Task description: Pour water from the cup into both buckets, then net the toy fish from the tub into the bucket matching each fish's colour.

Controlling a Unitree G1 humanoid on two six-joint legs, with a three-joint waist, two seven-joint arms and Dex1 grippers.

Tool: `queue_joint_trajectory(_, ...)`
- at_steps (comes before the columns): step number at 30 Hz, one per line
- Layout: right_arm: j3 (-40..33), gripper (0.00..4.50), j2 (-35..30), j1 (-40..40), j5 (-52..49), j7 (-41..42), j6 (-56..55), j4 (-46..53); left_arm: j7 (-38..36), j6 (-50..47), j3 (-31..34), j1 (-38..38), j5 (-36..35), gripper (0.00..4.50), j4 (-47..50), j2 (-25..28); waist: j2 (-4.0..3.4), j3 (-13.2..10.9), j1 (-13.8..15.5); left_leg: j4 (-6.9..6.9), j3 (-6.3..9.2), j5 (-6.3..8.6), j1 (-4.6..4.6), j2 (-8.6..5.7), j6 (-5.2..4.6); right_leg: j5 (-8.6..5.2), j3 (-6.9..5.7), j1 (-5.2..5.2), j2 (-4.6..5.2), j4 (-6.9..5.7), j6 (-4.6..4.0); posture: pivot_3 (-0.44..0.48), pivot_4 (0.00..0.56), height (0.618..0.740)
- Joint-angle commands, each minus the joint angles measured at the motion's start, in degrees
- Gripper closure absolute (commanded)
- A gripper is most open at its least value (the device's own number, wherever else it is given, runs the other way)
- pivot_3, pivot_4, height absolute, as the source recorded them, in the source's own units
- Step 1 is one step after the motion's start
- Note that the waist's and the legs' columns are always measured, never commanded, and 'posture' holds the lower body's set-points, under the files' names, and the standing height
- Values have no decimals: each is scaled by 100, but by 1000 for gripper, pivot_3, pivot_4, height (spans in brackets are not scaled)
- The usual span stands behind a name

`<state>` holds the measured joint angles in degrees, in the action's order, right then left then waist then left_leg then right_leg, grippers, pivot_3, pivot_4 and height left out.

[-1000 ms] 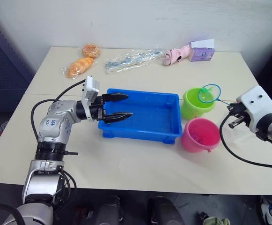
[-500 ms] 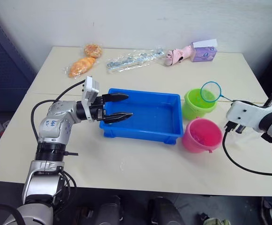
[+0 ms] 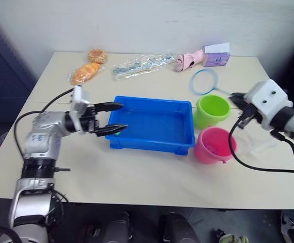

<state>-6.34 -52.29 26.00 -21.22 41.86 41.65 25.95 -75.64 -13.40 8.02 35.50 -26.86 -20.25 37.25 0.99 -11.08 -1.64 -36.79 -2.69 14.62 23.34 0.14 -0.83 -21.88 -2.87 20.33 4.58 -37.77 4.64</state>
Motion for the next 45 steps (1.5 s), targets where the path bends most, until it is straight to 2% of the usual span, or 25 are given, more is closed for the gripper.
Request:
queue_joint_trajectory(1, 659, 4500, 202, 469, -337, 17, 1046, 218, -39, 266, 293, -68, 6, 51, -189, 263, 0, 0, 7, -5, 2, 1, 1, -1, -2, 0, -1, 0, 3, -1, 0, 0, 150, 740)
queue_joint_trajectory(7, 2365, 4500, 513, 1319, 719, -42, 858, -495, -186, 521, 393, -267, 129, 51, -508, 694, 0, 0, 2, -17, 3, 18, 12, -26, -28, 0, 1, 11, 33, -7, 0, 0, 150, 740)
queue_joint_trajectory(9, 2816, 4500, 860, 1606, 1070, -128, 688, -978, -288, 515, 346, -358, 178, 51, -492, 844, 1, 1, 1, -17, 2, 20, 19, -30, -31, 0, 1, 18, 37, -8, 0, 0, 150, 740)
queue_joint_trajectory(15, 3554, 4500, 1886, 2303, 1678, -162, 498, -2089, -378, 542, 254, -415, 284, 51, -359, 1029, 2, 1, -16, -21, -1, 18, 26, -32, -28, 0, -3, 29, 37, -22, 0, 0, 150, 740)
queue_joint_trajectory(18, 3771, 4500, 2204, 2431, 1799, 21, 466, -2421, -497, 674, 108, -401, 435, 51, -296, 1111, 2, 1, -16, -22, -1, 18, 26, -32, -28, 0, -4, 30, 37, -26, 0, 0, 150, 740)
queue_joint_trajectory(26, 3562, 4500, 2812, 2456, 1643, 311, 684, -2393, -420, 635, -7, -292, 427, 51, -100, 1042, 2, 1, -11, -26, 0, 21, 32, -35, -33, 0, -9, 30, 40, -47, 0, 0, 150, 740)
queue_joint_trajectory(35, 2664, 4500, 3304, 2337, 704, 421, 1795, -1799, -375, 653, -126, -191, 464, 51, -54, 939, 2, 1, -30, -23, 0, 21, 31, -34, -33, 0, -9, 34, 39, -55, 0, 0, 150, 740)
queue_joint_trajectory(38, 2367, 4500, 3298, 2281, 479, 368, 2115, -1617, -363, 660, -139, -192, 465, 51, -55, 910, 2, 1, -32, -23, 0, 21, 31, -34, -33, 0, -9, 35, 39, -55, 0, 0, 150, 740)
queue_joint_trajectory(45, 1654, 4500, 2720, 1964, -73, 445, 2711, -959, -313, 620, -122, -177, 394, 51, -27, 805, 3, 1, -9, -21, 0, 23, 32, -35, -35, 0, -8, 34, 40, -50, 0, 0, 150, 740)
